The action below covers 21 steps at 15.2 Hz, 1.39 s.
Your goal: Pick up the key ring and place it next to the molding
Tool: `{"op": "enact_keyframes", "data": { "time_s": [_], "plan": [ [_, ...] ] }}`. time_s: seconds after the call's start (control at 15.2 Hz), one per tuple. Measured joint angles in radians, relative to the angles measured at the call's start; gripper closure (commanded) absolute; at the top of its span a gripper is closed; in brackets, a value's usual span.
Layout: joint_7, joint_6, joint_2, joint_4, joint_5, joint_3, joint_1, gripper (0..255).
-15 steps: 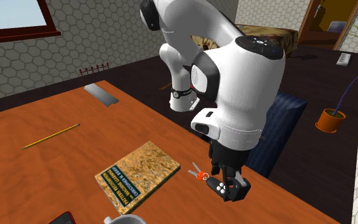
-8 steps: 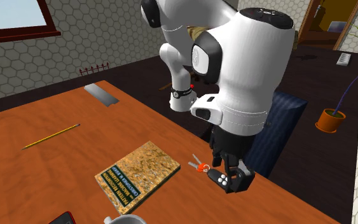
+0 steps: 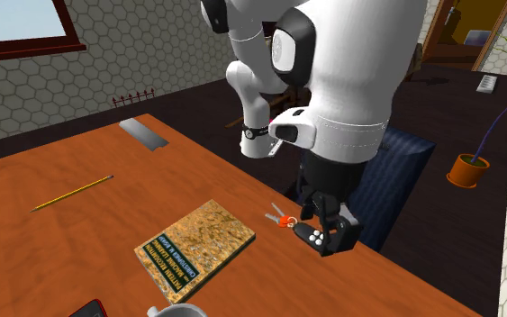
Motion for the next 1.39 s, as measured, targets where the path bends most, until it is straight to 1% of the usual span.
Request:
{"op": "enact_keyframes", "data": {
  "time_s": [0.4,0.59,0.73,0.86,1.06,1.25,1.39],
  "plan": [
    [-0.121,0.103,-0.196,-0.255,0.116,0.038,-0.184,255],
    [-0.208,0.147,-0.303,-0.372,0.193,0.047,-0.267,255],
    [-0.284,0.167,-0.386,-0.448,0.258,0.045,-0.321,255],
    [-0.363,0.18,-0.469,-0.516,0.325,0.033,-0.36,255],
    [-0.474,0.199,-0.551,-0.595,0.391,-0.005,-0.4,255],
    [-0.57,0.215,-0.632,-0.675,0.45,-0.047,-0.421,255],
    [-0.647,0.215,-0.689,-0.725,0.487,-0.088,-0.433,255]
  ]
}}
